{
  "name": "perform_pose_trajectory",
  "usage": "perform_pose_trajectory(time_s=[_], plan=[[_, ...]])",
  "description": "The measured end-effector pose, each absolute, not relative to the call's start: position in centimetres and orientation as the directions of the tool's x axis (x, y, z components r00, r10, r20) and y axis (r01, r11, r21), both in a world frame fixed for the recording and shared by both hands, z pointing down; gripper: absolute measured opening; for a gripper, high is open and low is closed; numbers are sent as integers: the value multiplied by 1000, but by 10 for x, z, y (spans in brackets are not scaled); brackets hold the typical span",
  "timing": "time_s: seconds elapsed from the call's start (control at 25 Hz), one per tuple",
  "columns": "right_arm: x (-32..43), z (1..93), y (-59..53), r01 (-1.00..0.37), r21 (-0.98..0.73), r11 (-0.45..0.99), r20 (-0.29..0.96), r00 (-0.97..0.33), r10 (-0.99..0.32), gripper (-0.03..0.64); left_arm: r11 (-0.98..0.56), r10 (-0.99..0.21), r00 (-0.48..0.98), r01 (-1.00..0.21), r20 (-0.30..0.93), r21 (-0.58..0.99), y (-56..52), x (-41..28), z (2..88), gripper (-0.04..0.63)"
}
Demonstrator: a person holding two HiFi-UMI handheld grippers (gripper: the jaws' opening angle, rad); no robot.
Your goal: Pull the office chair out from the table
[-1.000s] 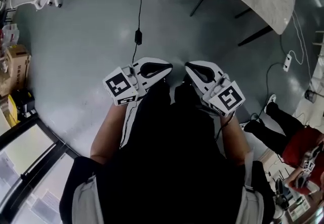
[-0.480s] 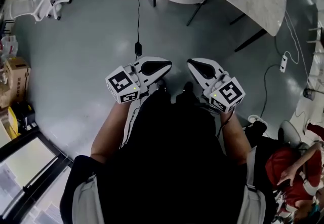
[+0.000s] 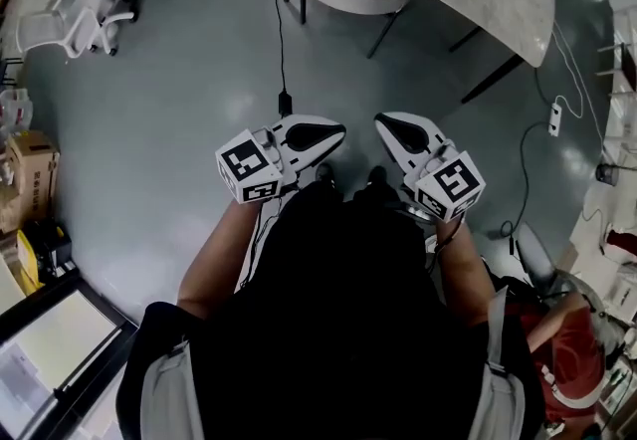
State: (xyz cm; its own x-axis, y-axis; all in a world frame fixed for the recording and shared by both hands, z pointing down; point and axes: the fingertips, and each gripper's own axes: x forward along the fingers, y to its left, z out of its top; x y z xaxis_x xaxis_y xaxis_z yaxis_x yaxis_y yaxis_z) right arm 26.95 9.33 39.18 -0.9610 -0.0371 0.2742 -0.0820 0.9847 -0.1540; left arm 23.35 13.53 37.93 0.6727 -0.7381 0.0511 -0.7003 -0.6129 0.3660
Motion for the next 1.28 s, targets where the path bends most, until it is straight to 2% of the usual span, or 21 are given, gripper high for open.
perform_pose_trajectory(time_s=[0.2, 0.44, 0.64, 1.28], plan=[[270, 386, 100, -134, -156, 979, 278, -957, -87, 21, -628, -726, 687, -683, 37, 373, 142, 223, 380, 12], [272, 391, 91, -143, -140, 980, 303, -948, -95, 21, -624, -727, 685, -684, 40, 379, 133, 219, 386, 12], [258, 393, 73, -130, -151, 980, 274, -958, -85, 21, -604, -745, 665, -705, 51, 372, 116, 203, 390, 12], [207, 394, -67, -62, -145, 987, 258, -966, -23, 21, -488, -795, 585, -775, 162, 401, -8, 143, 406, 12]])
